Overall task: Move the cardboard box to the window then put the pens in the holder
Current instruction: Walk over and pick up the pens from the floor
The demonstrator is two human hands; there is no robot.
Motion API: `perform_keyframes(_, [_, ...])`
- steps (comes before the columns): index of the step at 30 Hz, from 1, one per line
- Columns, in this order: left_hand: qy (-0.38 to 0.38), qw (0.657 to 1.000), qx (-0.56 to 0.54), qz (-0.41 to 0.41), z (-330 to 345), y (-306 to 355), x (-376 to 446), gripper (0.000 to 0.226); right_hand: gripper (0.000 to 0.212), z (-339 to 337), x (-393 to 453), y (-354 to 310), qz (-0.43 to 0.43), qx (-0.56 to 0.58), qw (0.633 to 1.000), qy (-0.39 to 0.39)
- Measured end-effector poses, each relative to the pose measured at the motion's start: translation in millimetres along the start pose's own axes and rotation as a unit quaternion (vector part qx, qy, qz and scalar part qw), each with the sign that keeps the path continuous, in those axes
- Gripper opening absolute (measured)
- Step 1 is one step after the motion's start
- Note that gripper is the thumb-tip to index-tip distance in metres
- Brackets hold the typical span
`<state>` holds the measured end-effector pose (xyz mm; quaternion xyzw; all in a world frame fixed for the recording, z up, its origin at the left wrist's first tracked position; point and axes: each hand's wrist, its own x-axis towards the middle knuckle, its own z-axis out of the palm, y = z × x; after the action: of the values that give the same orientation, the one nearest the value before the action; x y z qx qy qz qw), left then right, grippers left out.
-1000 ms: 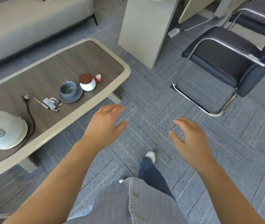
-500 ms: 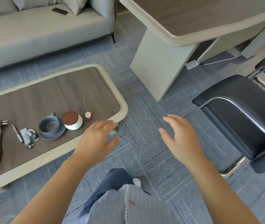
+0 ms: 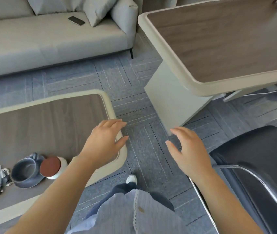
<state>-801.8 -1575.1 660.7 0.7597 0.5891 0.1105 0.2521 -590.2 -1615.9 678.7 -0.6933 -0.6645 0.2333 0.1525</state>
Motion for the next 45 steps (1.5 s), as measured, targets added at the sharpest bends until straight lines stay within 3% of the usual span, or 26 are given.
perform_keyframes(6, [0.029, 0.999, -0.017, -0.009, -19.2, 18.9, 97.9, 0.052, 0.04, -28.2, 85.3, 23.3, -0.007, 0.004, 1.0, -0.018])
perform_keyframes(12, [0.051, 0.997, -0.015, -0.058, -25.2, 18.8, 165.9, 0.052, 0.042, -46.2, 184.0, 31.7, -0.066, -0.003, 0.997, -0.036])
perform_keyframes(19, [0.102, 0.984, -0.009, -0.148, -40.7, 5.6, 225.0, 0.052, 0.047, -61.0, 313.0, 9.3, -0.171, -0.012, 0.983, -0.068])
perform_keyframes(22, [0.118, 0.977, -0.006, -0.176, -45.5, -3.3, 242.4, 0.056, 0.041, -59.3, 356.4, -4.7, -0.208, -0.014, 0.974, -0.09])
perform_keyframes(28, [0.143, 0.962, -0.027, -0.232, -71.2, -38.7, 307.2, 0.049, 0.04, -44.0, 445.7, -33.4, -0.246, -0.018, 0.963, -0.108])
perform_keyframes(34, [0.145, 0.963, -0.04, -0.222, -122.9, -94.0, 405.9, 0.055, 0.04, -25.2, 540.3, -65.4, -0.238, -0.029, 0.961, -0.134])
perform_keyframes(45, [0.146, 0.979, -0.024, -0.142, -210.4, -155.3, 587.2, 0.043, 0.051, -29.8, 686.3, -95.4, -0.157, -0.008, 0.98, -0.121])
